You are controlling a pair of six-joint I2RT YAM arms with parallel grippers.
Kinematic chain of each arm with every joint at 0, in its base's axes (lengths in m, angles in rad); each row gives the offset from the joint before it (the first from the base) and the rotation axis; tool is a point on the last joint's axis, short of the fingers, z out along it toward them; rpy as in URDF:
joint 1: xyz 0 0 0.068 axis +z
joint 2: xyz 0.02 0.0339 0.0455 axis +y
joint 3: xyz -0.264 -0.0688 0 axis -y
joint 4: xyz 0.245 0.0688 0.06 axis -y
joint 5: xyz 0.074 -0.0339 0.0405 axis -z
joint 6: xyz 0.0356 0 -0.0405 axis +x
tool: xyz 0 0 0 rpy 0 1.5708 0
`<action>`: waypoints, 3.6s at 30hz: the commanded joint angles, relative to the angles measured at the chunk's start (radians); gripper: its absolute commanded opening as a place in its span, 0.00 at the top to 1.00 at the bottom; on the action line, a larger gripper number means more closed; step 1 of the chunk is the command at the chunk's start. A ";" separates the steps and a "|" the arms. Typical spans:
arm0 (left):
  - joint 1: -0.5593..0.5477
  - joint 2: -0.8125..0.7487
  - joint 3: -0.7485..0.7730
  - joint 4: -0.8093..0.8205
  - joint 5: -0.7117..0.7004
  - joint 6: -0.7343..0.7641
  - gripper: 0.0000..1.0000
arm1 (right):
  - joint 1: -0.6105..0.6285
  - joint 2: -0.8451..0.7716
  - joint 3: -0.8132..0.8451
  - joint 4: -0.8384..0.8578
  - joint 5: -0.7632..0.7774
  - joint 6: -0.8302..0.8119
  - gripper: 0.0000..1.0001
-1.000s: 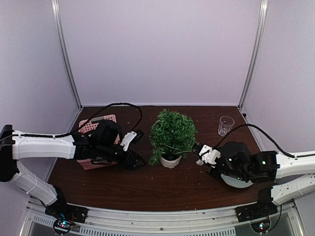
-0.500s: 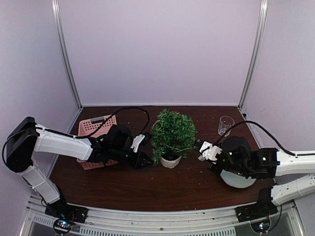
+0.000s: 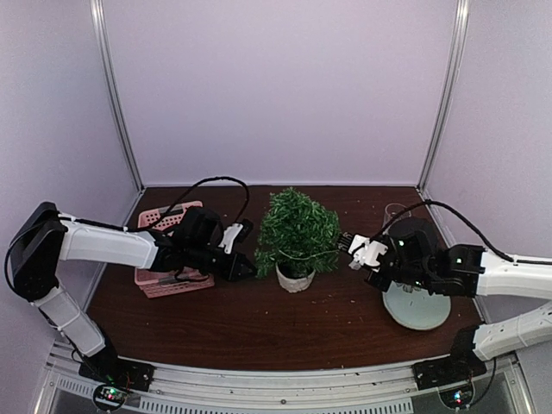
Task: Decorate the small christmas tree
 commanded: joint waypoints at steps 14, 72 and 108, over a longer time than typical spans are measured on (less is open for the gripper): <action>0.093 0.022 0.109 -0.092 0.063 0.123 1.00 | -0.099 0.174 0.145 0.097 -0.156 -0.211 0.99; 0.135 0.069 0.179 -0.143 0.099 0.191 1.00 | -0.187 0.246 0.102 0.274 -0.350 -0.250 0.79; 0.220 -0.270 0.058 -0.292 0.054 0.170 0.18 | -0.187 -0.081 0.036 0.106 -0.211 -0.053 0.01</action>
